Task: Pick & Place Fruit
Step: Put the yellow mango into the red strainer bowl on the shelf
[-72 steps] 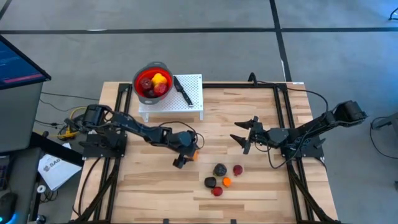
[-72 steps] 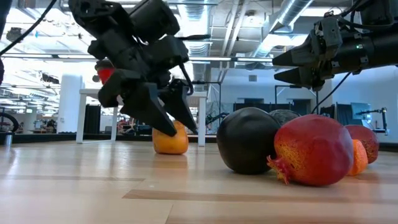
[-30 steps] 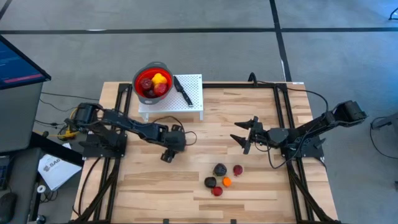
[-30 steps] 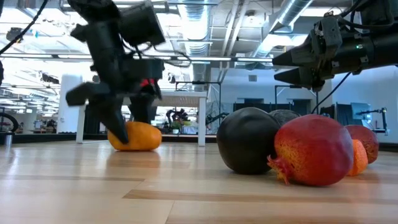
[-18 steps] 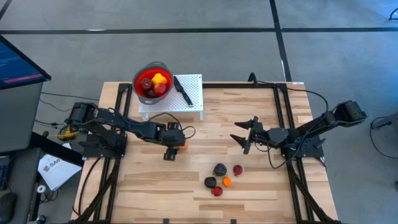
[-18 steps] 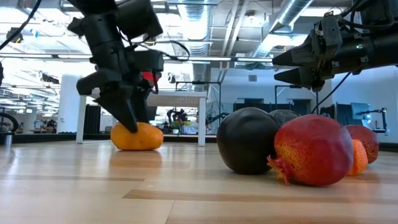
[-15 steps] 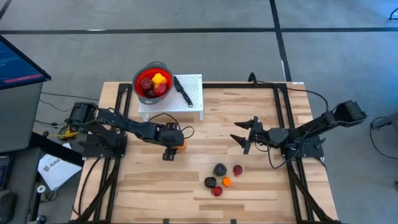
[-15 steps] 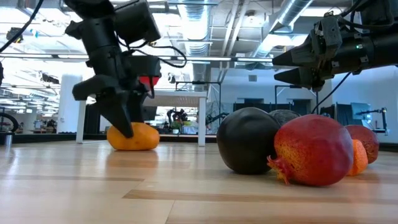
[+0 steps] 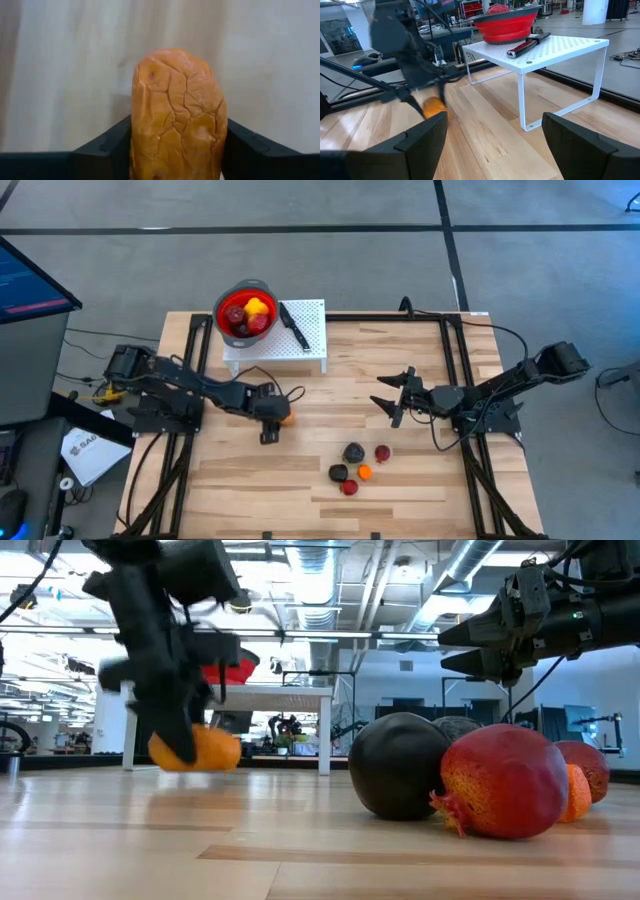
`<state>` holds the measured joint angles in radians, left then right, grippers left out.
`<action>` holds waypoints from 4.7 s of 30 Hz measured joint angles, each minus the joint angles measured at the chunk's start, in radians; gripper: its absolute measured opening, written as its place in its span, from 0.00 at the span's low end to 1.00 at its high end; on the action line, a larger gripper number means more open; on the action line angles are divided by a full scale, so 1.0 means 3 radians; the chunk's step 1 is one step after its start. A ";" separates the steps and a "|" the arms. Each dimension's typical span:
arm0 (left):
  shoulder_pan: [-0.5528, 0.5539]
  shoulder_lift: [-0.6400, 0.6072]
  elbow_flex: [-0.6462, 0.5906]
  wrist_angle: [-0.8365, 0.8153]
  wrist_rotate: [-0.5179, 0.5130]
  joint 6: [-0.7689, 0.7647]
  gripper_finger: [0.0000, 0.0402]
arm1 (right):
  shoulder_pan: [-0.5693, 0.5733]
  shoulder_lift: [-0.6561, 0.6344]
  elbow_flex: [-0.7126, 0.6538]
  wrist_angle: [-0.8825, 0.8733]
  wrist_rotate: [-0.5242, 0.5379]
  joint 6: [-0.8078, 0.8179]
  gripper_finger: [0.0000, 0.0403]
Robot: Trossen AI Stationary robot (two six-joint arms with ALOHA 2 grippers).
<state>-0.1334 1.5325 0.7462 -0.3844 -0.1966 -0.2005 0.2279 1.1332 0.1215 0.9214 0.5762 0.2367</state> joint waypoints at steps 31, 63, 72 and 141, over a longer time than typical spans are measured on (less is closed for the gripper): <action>0.0805 -0.2705 -0.0026 0.0095 -0.1998 0.0829 0.55 | -0.0004 0.0000 0.0000 0.0055 0.0000 0.0001 0.79; -0.0958 -0.0684 -0.0025 0.0086 -0.0585 -0.0567 0.70 | -0.0004 0.0000 0.0000 0.0052 0.0000 0.0003 0.79; -0.1091 -0.0040 -0.0012 0.0097 -0.0855 -0.1350 0.71 | -0.0006 0.0000 0.0000 0.0055 0.0000 0.0003 0.79; -0.0278 -0.1404 -0.0317 0.4861 -0.3502 0.3970 0.58 | -0.0006 0.0001 0.0001 0.0033 -0.0008 0.0027 0.79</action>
<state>-0.2169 1.1115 0.6510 1.0740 -1.2473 0.9906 0.2260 1.1336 0.1219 0.9314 0.5739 0.2447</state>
